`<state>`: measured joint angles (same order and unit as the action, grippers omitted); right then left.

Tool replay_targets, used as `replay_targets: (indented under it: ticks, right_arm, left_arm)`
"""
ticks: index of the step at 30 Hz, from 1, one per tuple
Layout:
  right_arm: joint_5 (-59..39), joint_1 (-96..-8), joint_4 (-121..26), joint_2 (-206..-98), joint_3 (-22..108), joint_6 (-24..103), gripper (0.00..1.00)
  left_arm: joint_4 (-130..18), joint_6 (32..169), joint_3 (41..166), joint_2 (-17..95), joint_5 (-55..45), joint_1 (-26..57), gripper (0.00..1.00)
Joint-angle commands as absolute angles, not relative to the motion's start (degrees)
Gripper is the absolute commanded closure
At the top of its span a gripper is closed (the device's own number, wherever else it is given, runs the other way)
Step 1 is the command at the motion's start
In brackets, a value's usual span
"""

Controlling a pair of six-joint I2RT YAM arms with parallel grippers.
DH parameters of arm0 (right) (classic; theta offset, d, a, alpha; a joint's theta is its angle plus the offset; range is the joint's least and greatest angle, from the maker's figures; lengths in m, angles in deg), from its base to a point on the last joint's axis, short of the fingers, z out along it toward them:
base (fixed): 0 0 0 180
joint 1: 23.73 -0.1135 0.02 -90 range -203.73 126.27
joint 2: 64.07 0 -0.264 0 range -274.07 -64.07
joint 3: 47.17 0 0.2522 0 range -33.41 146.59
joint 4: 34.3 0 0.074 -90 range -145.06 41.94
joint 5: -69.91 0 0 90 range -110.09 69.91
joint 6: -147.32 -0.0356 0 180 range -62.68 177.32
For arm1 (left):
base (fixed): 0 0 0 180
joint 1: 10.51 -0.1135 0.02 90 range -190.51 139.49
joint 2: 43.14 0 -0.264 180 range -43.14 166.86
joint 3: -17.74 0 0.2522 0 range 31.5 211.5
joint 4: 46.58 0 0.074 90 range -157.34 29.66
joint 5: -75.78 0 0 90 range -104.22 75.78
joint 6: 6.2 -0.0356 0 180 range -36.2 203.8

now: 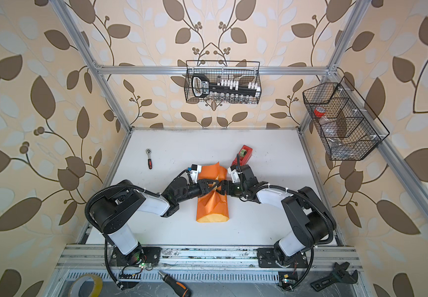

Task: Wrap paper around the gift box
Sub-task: 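Open and withdraw the right gripper while the left gripper holds the paper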

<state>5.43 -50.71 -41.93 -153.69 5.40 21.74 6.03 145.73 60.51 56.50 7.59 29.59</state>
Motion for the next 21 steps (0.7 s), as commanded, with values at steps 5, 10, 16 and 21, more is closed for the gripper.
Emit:
replay_targets:
  ticks: [5,10,16,21]
  right_arm:
    - [1.1,-50.6,-52.8,-153.1,6.2,24.4,0.13]
    - [2.0,-49.6,-54.0,-150.9,8.4,24.7,0.12]
    - [2.6,-47.3,-58.0,-147.9,12.4,26.5,0.12]
    - [2.8,-44.3,-60.7,-144.2,12.5,28.1,0.12]
  left_arm:
    - [-3.9,145.0,56.7,62.4,7.1,31.0,0.65]
    - [-3.5,145.0,56.1,63.7,6.6,31.2,0.64]
    - [-2.6,145.2,55.9,65.0,6.7,31.2,0.64]
    - [-3.4,144.8,56.5,64.8,6.8,31.2,0.61]
